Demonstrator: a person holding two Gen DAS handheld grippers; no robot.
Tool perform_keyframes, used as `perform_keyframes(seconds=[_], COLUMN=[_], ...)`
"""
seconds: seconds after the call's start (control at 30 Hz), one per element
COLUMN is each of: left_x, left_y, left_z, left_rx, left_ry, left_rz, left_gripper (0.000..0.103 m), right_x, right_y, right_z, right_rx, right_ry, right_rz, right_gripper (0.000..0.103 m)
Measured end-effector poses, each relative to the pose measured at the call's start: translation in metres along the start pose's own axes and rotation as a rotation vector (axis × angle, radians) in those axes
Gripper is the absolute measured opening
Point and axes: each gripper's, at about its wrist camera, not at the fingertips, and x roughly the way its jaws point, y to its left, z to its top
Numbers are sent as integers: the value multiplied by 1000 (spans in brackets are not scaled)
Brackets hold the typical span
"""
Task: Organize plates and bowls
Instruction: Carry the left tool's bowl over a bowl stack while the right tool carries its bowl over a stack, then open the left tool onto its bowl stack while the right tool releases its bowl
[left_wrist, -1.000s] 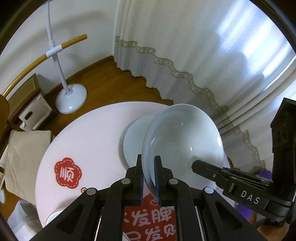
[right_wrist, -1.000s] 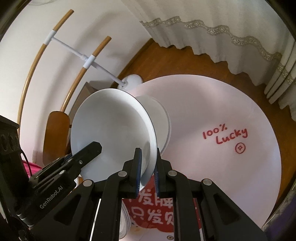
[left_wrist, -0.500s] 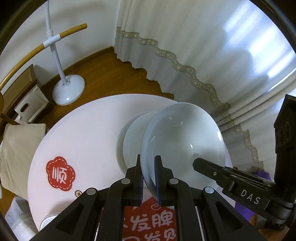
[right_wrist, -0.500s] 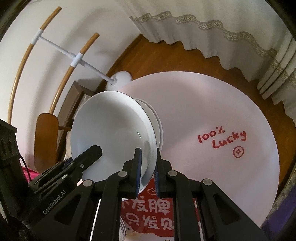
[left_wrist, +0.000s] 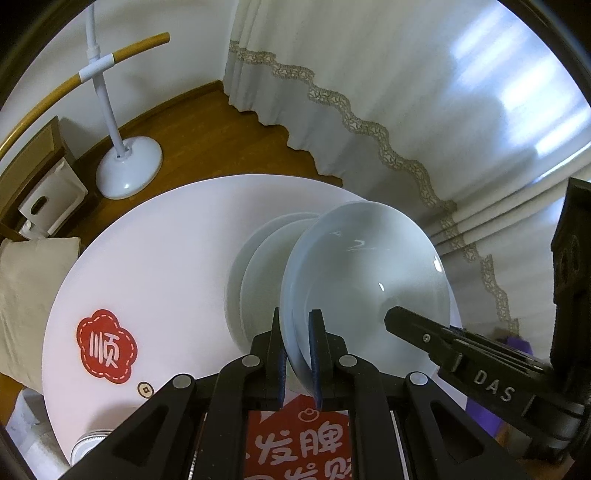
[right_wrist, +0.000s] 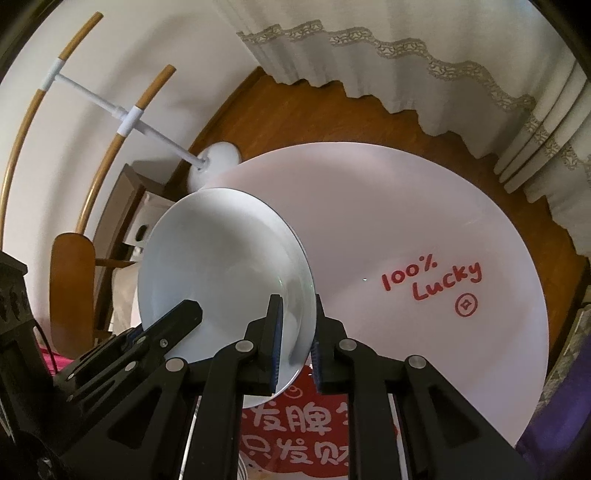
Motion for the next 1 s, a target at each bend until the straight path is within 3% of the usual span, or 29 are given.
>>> perform_keyframes(seconds=[0.17, 0.33, 1.0], left_x=[3, 3, -3], left_y=[3, 7, 8], left_z=[1, 2, 14], left_rx=[-4, -15, -41], left_ry=[0, 6, 23], left_rz=[3, 10, 10], left_gripper=[7, 7, 10], right_x=[8, 17, 37], right_y=[1, -2, -22], right_z=[4, 5, 15], right_rx=[-2, 11, 83], right_ry=[19, 39, 61], right_rz=[-37, -40, 138], right_gripper=[15, 23, 22])
